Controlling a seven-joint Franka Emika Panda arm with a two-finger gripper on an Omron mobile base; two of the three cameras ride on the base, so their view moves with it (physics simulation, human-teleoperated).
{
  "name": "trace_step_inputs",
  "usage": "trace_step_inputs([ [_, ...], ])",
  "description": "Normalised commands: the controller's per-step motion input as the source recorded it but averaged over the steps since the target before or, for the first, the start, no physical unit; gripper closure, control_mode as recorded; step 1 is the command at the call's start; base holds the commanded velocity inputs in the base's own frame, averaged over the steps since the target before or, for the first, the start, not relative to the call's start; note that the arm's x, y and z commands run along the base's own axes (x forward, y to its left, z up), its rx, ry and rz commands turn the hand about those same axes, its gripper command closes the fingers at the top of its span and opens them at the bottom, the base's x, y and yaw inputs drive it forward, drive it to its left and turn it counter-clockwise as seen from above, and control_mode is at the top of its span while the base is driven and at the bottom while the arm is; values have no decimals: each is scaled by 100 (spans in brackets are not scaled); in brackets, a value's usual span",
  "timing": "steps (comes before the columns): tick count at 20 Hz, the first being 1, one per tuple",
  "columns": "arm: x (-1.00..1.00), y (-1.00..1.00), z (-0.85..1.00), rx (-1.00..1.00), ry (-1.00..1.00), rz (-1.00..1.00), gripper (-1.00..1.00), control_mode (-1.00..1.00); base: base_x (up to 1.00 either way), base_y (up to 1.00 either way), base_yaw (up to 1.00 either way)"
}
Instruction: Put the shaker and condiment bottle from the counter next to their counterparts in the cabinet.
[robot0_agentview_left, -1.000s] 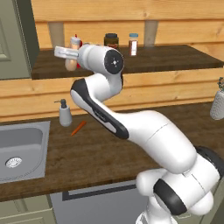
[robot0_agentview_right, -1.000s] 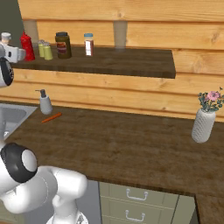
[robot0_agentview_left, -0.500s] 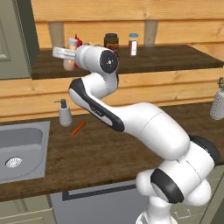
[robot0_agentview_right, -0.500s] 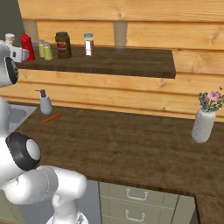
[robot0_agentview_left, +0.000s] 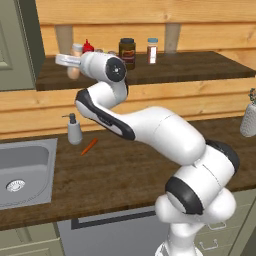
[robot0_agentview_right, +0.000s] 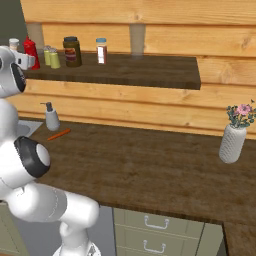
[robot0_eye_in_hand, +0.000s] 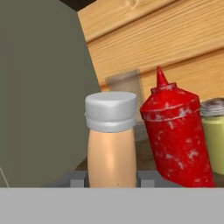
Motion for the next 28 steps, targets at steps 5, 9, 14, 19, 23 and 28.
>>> trace_step_inputs([
  [5, 10, 17, 0, -2, 2, -1, 100, -100, 0, 0, 0],
  [9, 5, 4, -1, -6, 3, -4, 100, -100, 0, 0, 0],
  [14, 13, 0, 0, -6, 3, -7, 100, -100, 0, 0, 0],
  [19, 17, 0, 0, -4, 0, -5, 100, -100, 0, 0, 0],
  [23, 11, 0, -9, -3, 0, -3, 100, -100, 0, 0, 0],
  [28, 9, 0, -22, -3, -1, -2, 100, -100, 0, 0, 0],
])
